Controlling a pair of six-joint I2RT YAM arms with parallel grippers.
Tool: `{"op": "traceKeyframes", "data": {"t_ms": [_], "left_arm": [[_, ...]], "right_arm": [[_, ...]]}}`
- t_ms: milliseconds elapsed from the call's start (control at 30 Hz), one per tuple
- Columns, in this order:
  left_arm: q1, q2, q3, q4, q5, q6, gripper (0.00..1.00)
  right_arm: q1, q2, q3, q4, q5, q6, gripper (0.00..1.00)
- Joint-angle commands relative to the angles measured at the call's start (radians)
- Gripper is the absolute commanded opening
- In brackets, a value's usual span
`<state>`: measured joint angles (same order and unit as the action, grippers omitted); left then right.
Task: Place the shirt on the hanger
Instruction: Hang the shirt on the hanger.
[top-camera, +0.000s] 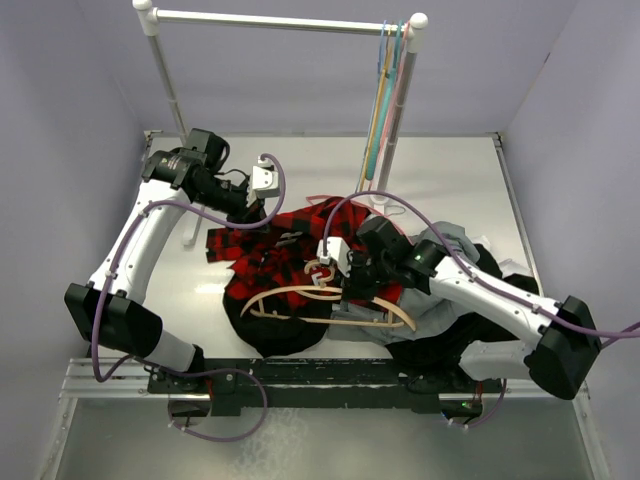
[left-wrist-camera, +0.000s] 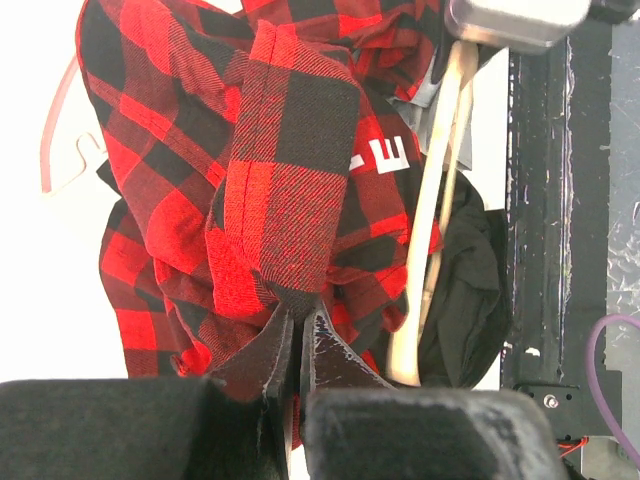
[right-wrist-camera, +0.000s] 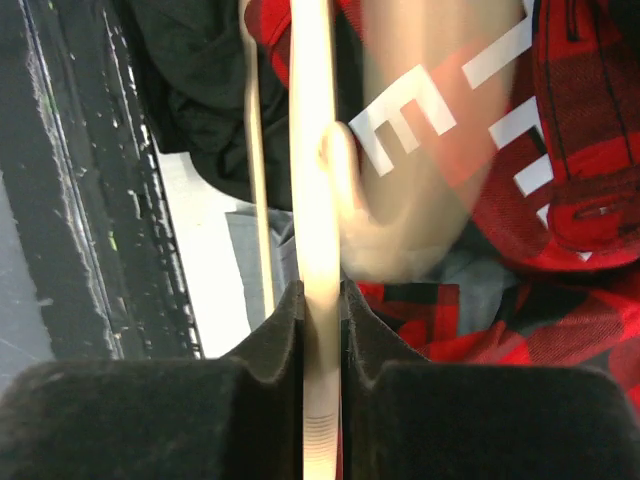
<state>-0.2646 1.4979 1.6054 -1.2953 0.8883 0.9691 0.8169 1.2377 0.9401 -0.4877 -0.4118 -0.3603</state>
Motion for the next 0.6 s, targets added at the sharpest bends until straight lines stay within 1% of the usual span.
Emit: {"op": "traceKeyframes", "data": {"t_ms": [0,33,100,167,233,300,367,433,467,567], "left_arm": [[-0.005,-0.018,-0.001,0.013,0.042,0.008,0.0],[-0.005,-0.016,-0.001,0.017,0.037,-0.002,0.0],[-0.004,-0.013,0.005,0.04,0.022,-0.027,0.0],[-0.003,-0.005,0.012,0.077,0.001,-0.069,0.0],[-0.004,0.007,0.035,0.105,-0.017,-0.112,0.0],[-0.005,0.028,0.066,0.119,-0.021,-0.152,0.0],[-0.006,0.059,0.106,0.116,-0.004,-0.187,0.0],[-0.01,0.102,0.142,0.111,0.022,-0.217,0.0],[-0.013,0.128,0.154,0.113,0.032,-0.231,0.0],[-0.018,0.19,0.163,0.175,0.02,-0.321,0.0]], "right_arm": [[-0.004,0.035,0.014,0.026,-0.02,-0.011,0.0],[-0.004,0.033,0.029,0.002,-0.009,-0.041,0.0],[-0.002,0.004,0.051,-0.028,0.011,-0.042,0.0],[0.002,-0.093,0.058,-0.018,0.01,-0.02,0.0],[0.021,-0.224,0.056,0.015,0.024,-0.017,0.0],[0.032,-0.343,0.058,0.045,0.069,-0.027,0.0],[0.033,-0.421,0.1,0.033,0.127,-0.03,0.0],[0.033,-0.449,0.141,-0.006,0.168,-0.012,0.0],[0.033,-0.446,0.166,-0.063,0.171,-0.006,0.0],[0.033,-0.446,0.231,-0.197,0.157,-0.095,0.0]]}}
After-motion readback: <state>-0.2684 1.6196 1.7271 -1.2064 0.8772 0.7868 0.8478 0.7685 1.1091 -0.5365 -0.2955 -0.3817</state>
